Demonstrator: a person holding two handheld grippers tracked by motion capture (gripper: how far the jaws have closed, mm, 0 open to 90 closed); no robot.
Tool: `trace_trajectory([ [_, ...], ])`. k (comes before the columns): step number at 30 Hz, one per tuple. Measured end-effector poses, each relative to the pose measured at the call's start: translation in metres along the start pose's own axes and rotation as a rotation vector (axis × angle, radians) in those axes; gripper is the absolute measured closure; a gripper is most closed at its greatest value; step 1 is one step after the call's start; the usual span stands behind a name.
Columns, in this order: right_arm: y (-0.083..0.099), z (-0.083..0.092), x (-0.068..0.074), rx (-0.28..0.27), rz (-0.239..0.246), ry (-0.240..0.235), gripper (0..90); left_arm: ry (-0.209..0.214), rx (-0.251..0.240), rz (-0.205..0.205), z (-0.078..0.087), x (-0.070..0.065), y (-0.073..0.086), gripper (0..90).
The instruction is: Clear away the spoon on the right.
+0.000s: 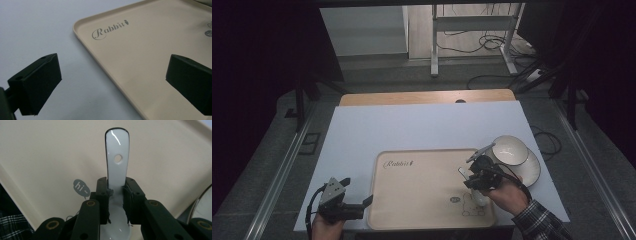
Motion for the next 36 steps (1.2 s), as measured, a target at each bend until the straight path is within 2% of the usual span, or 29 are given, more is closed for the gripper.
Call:
trace_trajectory([
  [17,0.01,-0.034,-0.007,0.015,-0.05,-0.019,74.8,0.002,-0.001,0.0,0.0,0.0,0.0,0.0],
  [21,0.013,-0.034,-0.009,-0.023,-0.076,-0.027,68.5,0.001,-0.002,0.002,0.0,0.0,0.0,0.0],
  [24,0.014,-0.026,-0.008,-0.058,-0.068,-0.012,67.2,0.0,-0.002,0.001,0.0,0.0,0.0,0.0],
  [27,0.015,-0.02,-0.005,-0.091,-0.043,-0.002,72.8,-0.001,-0.003,-0.001,0.0,0.0,0.0,0.0],
  [32,0.018,-0.021,0.005,-0.126,0.001,-0.008,88.8,-0.002,-0.006,0.0,0.001,0.0,0.0,0.0],
  [36,0.02,-0.026,0.012,-0.147,0.033,-0.01,90.0,-0.002,-0.008,-0.002,0.001,0.0,0.0,0.0],
])
Point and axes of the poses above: each handheld gripper's, and its own axes: z roughly backward along the jaws, y roughly out of its underside, x roughly to its left, the point moved 1 cm from there along -z, roughly forward along the jaws, and after that the axes turned 6 degrees about z, right-handed, at the moved point
